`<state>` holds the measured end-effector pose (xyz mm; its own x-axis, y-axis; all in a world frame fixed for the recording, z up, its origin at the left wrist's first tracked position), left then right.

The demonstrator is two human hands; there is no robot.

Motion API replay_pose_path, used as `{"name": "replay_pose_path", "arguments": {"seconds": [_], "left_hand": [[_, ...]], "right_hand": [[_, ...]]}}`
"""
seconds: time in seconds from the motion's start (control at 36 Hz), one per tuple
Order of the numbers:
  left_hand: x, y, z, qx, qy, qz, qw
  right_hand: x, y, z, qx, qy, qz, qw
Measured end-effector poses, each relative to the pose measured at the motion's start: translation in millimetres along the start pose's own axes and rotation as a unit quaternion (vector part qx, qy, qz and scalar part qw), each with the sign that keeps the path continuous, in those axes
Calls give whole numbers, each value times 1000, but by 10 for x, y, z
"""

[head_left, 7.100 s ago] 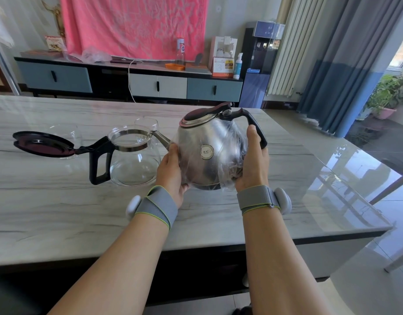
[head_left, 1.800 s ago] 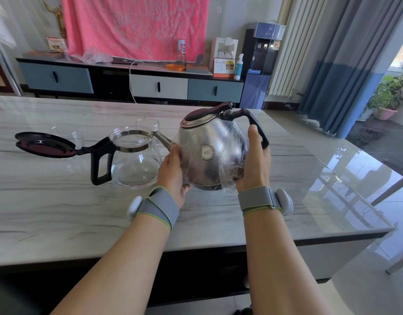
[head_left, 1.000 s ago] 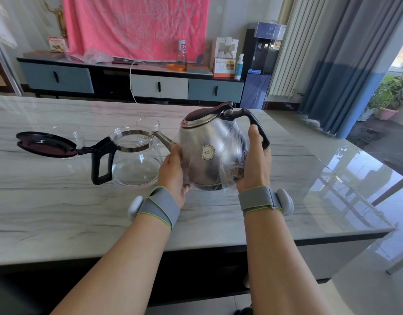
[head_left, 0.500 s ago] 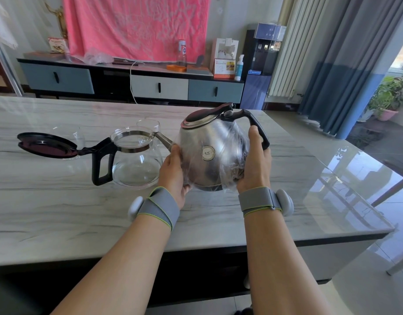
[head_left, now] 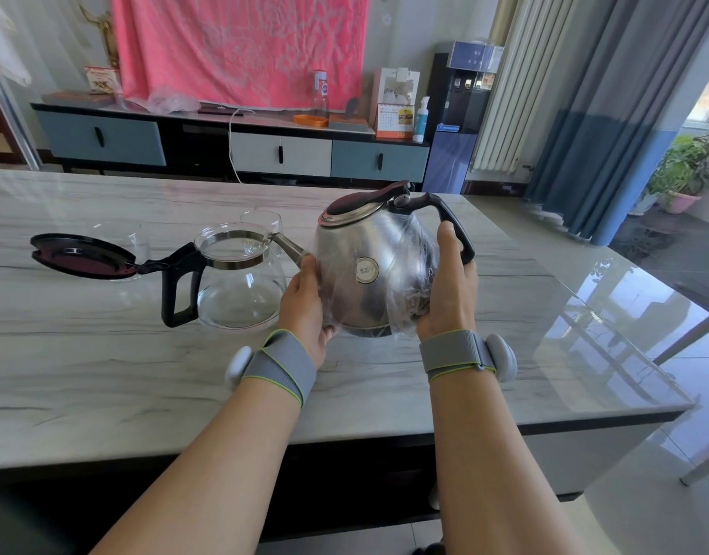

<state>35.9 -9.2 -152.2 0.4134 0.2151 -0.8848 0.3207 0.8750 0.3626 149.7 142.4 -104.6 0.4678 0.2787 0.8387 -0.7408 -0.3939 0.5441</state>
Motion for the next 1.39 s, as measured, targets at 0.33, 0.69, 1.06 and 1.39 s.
{"name": "replay_pose_path", "arguments": {"seconds": [0.33, 0.69, 1.06, 1.39], "left_hand": [[-2, 5, 17, 2, -1, 3, 1000], [-7, 16, 21, 0, -3, 8, 1000], [-3, 9, 21, -1, -6, 6, 1000], [-4, 14, 16, 1, 1, 7, 1000]], "right_hand": [[7, -5, 7, 1, -1, 2, 1000], [22, 22, 29, 0, -4, 2, 1000], [16, 26, 17, -2, -10, -11, 1000], [5, 16, -39, 7, -18, -18, 1000]]}}
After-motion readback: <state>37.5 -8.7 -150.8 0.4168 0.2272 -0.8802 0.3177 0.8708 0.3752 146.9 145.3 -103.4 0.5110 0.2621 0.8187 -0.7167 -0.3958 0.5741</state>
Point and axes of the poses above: each hand's wrist, its own z-axis away from the middle knuckle, its own y-axis out of the palm, x = y × z, the point moved 7 cm from there along -z, towards the middle knuckle, and after that the axes turned 8 degrees about -z, right-handed, at the moved point
